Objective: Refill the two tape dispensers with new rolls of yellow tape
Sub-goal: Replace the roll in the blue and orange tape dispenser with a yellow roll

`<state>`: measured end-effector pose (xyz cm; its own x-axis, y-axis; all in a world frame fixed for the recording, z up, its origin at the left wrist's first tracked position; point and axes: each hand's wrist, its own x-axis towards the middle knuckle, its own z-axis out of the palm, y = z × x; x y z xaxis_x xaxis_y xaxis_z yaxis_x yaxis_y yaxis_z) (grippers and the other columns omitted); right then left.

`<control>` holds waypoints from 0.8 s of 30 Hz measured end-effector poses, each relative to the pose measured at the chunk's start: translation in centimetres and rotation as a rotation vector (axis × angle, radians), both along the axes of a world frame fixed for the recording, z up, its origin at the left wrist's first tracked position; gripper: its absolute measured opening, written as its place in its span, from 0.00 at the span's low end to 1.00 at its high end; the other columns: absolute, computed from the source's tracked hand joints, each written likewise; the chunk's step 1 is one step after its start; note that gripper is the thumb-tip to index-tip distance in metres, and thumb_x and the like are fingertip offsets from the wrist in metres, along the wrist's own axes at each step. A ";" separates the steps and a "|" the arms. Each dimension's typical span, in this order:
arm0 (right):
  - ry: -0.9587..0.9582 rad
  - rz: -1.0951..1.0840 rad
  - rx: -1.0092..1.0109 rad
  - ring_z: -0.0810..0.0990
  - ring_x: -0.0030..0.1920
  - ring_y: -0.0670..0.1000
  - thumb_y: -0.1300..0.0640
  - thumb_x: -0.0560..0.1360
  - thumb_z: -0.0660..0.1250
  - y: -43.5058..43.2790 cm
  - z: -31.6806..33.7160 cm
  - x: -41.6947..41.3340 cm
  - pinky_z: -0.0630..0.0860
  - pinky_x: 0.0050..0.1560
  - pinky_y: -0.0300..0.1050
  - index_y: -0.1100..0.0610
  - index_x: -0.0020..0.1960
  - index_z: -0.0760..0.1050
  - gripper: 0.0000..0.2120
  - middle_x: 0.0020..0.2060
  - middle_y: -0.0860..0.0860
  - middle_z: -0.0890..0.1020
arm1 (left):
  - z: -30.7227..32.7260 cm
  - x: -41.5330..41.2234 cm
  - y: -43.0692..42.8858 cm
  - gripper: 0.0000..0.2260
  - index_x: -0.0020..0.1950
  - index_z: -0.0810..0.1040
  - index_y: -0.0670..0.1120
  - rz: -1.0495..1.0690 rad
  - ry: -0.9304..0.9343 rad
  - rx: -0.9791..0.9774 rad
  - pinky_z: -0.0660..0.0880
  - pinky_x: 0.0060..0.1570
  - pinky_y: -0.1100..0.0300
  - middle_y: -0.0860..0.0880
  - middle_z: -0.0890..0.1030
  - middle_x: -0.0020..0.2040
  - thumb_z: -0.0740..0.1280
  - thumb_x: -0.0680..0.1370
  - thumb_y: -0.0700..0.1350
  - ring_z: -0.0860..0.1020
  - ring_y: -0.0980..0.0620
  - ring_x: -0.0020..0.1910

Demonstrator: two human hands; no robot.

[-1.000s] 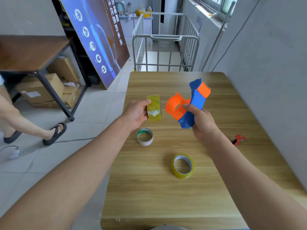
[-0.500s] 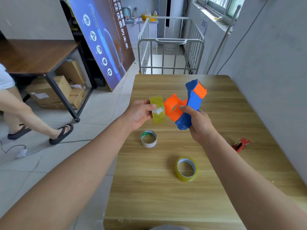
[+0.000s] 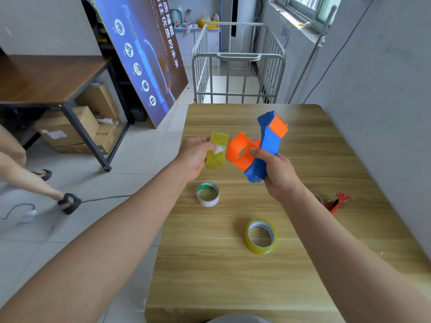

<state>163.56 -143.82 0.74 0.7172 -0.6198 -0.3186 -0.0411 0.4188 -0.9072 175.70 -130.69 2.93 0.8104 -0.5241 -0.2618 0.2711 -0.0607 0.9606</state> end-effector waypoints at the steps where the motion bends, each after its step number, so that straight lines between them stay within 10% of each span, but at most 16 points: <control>1: 0.000 0.004 0.001 0.80 0.45 0.55 0.60 0.69 0.73 0.1 0.1 0.1 0.76 0.51 0.50 0.61 0.59 0.75 0.20 0.46 0.55 0.82 | 0.1 -0.1 0.0 0.09 0.44 0.78 0.43 -0.025 -0.016 0.005 0.77 0.39 0.57 0.45 0.80 0.41 0.63 0.73 0.31 0.79 0.49 0.39; 10: 0.040 -0.015 -0.046 0.80 0.47 0.55 0.54 0.61 0.76 0.2 0.6 0.1 0.77 0.58 0.55 0.59 0.56 0.76 0.25 0.47 0.55 0.82 | 0.3 0.0 -0.1 0.05 0.46 0.78 0.40 -0.011 0.089 -0.065 0.77 0.40 0.57 0.43 0.80 0.43 0.63 0.75 0.34 0.79 0.48 0.40; 24: 0.071 -0.170 -0.199 0.73 0.36 0.49 0.58 0.70 0.72 0.4 2.4 0.3 0.70 0.35 0.40 0.55 0.45 0.71 0.10 0.37 0.49 0.74 | 0.4 0.0 0.0 0.09 0.52 0.78 0.36 -0.162 0.062 -0.002 0.76 0.51 0.53 0.39 0.80 0.48 0.65 0.74 0.35 0.79 0.45 0.45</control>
<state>163.81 -143.46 3.16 0.5779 -0.7847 -0.2243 -0.0515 0.2392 -0.9696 175.68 -130.66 3.33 0.6975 -0.6474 -0.3073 0.3164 -0.1066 0.9426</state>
